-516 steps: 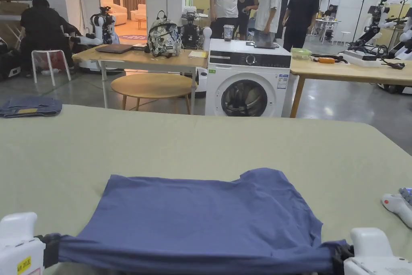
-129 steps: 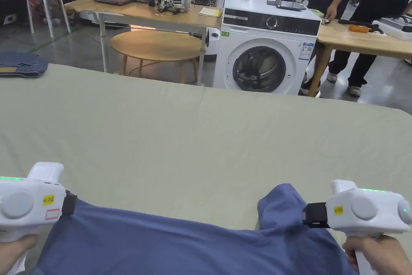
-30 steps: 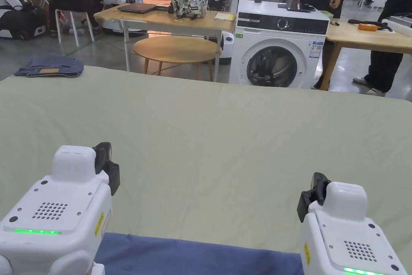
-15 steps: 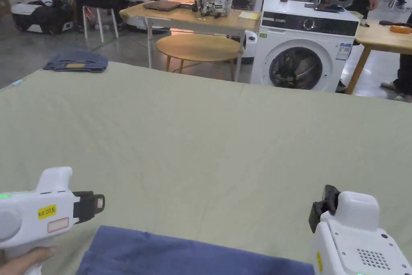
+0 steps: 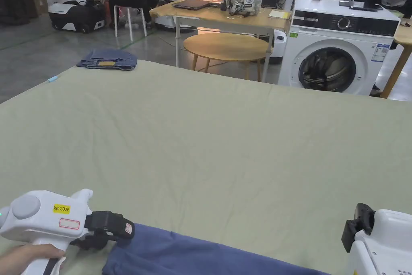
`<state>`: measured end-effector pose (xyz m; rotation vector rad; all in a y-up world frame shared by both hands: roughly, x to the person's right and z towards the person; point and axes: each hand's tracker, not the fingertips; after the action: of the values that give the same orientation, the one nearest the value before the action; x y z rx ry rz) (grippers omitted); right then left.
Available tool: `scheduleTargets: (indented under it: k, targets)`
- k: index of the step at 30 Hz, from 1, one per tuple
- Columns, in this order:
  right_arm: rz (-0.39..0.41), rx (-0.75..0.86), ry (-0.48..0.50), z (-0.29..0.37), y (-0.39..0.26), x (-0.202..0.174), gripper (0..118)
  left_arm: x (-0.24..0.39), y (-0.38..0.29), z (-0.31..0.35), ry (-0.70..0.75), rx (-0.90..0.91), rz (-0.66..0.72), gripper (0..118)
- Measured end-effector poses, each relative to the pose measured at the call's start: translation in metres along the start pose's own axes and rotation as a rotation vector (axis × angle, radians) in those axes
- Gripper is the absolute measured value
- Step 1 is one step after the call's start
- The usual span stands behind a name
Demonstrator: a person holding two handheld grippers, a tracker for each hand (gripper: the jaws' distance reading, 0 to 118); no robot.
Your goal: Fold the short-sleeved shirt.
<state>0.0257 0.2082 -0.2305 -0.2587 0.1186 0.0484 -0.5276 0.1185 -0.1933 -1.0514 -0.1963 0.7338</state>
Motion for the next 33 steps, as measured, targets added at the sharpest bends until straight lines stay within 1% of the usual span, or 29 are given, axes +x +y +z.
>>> scheduleTargets:
  k: [3, 4, 6, 8, 9, 10, 11, 12, 13, 14, 16, 17, 18, 20, 24, 25, 27, 29, 30, 32, 33]
  targets:
    - [-0.011, -0.017, 0.0, 0.0, 0.001, 0.003, 0, 0.004, -0.008, -0.001, -0.133, 0.008, 0.013, 87]
    - [-0.015, -0.016, -0.001, 0.001, 0.001, 0.003, 0, 0.002, -0.01, -0.006, -0.182, -0.022, 0.073, 87]
    - [-0.028, -0.015, 0.001, 0.001, 0.002, 0.003, 0, 0.0, -0.018, -0.018, -0.289, -0.073, 0.13, 87]
    - [-0.036, -0.008, -0.002, 0.002, 0.001, 0.003, 0, 0.007, -0.026, -0.03, -0.323, -0.086, 0.095, 86]
    - [-0.038, -0.006, -0.004, 0.001, 0.001, 0.003, 0, 0.004, -0.027, -0.036, -0.348, -0.095, 0.09, 84]
    - [-0.039, -0.006, -0.002, 0.001, 0.001, 0.003, 0, 0.002, -0.026, -0.036, -0.298, -0.042, 0.064, 79]
    - [-0.041, -0.008, -0.003, 0.0, 0.001, 0.003, 0, 0.002, -0.027, -0.037, -0.274, -0.012, 0.084, 73]
    - [-0.045, -0.008, -0.006, 0.0, 0.001, 0.003, 0, 0.002, -0.029, -0.039, -0.242, 0.006, 0.098, 60]
    - [-0.049, -0.012, -0.002, 0.0, 0.002, 0.003, 0, 0.016, -0.04, -0.04, -0.198, 0.019, 0.106, 31]
    - [-0.05, -0.016, 0.0, -0.001, 0.002, 0.003, 0, 0.019, -0.046, -0.041, -0.179, 0.018, 0.093, 11]
    - [-0.05, -0.019, -0.002, -0.001, 0.003, 0.003, 0, 0.03, -0.053, -0.037, -0.201, 0.056, 0.086, 7]
    - [-0.049, -0.019, 0.0, 0.0, 0.003, 0.004, 0, 0.019, -0.042, -0.037, -0.165, 0.064, 0.07, 6]
    - [-0.05, -0.019, 0.002, 0.001, 0.003, 0.005, 0, 0.018, -0.04, -0.036, -0.191, 0.05, 0.099, 5]
    - [-0.05, -0.02, 0.003, 0.002, 0.004, 0.006, 0, 0.02, -0.038, -0.029, -0.19, 0.062, 0.11, 4]
    - [-0.052, -0.023, -0.001, 0.001, 0.005, 0.01, 0, 0.038, -0.028, 0.003, -0.165, 0.109, 0.049, 3]
    - [-0.049, -0.023, -0.002, 0.001, 0.005, 0.01, 0, 0.042, -0.025, 0.009, -0.149, 0.117, 0.037, 3]
    - [-0.05, -0.025, 0.001, 0.001, 0.006, 0.011, 0, 0.049, -0.019, 0.026, -0.102, 0.158, -0.04, 3]
    - [-0.052, -0.024, 0.004, 0.002, 0.007, 0.01, 0, 0.049, -0.012, 0.04, -0.074, 0.148, -0.025, 3]
    - [-0.049, -0.023, 0.005, 0.002, 0.007, 0.01, 0, 0.048, -0.008, 0.049, -0.01, 0.167, -0.041, 3]
    - [-0.043, -0.02, 0.006, 0.002, 0.007, 0.01, 0, 0.05, -0.003, 0.063, 0.05, 0.182, -0.075, 3]
    - [-0.042, -0.019, 0.008, 0.002, 0.007, 0.01, 0, 0.046, 0.001, 0.068, 0.086, 0.184, -0.057, 3]
